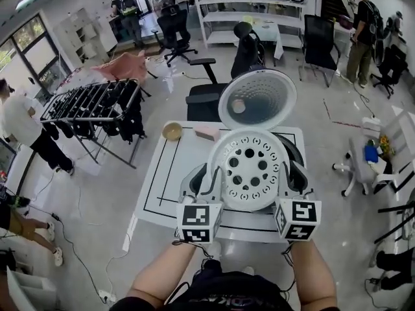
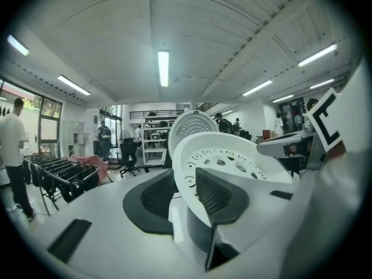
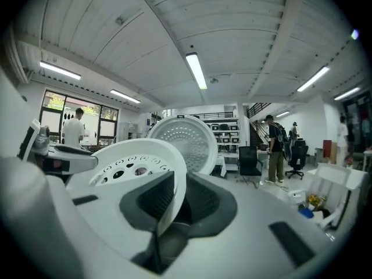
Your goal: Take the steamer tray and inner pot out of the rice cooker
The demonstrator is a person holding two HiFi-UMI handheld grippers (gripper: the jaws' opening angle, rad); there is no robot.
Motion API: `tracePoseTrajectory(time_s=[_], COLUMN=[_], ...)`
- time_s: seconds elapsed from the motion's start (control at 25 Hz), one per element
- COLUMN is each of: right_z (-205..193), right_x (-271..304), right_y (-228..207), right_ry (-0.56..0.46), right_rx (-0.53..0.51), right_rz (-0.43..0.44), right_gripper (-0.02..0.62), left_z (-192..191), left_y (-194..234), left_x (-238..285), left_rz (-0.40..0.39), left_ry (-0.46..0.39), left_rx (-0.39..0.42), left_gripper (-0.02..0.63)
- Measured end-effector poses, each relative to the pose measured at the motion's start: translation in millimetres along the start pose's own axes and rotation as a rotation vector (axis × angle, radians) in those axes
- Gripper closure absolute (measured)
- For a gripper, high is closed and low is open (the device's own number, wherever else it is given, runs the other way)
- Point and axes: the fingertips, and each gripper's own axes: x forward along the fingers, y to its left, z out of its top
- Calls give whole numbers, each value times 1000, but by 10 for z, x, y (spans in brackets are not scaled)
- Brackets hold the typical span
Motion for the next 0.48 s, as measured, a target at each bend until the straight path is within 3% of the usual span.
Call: tracePoseTrajectory(time_s=[0.48], right_z=[-1], right_x=[360], right_y=[1185], right_ry=[6], right_rx=[-30], right_rz=[268], right_gripper=[531], left_z=[-381], left_y=[959], left_x=[-665], left_rz=[250], left_ry=[28], left_rx=[-70], left_gripper=[489])
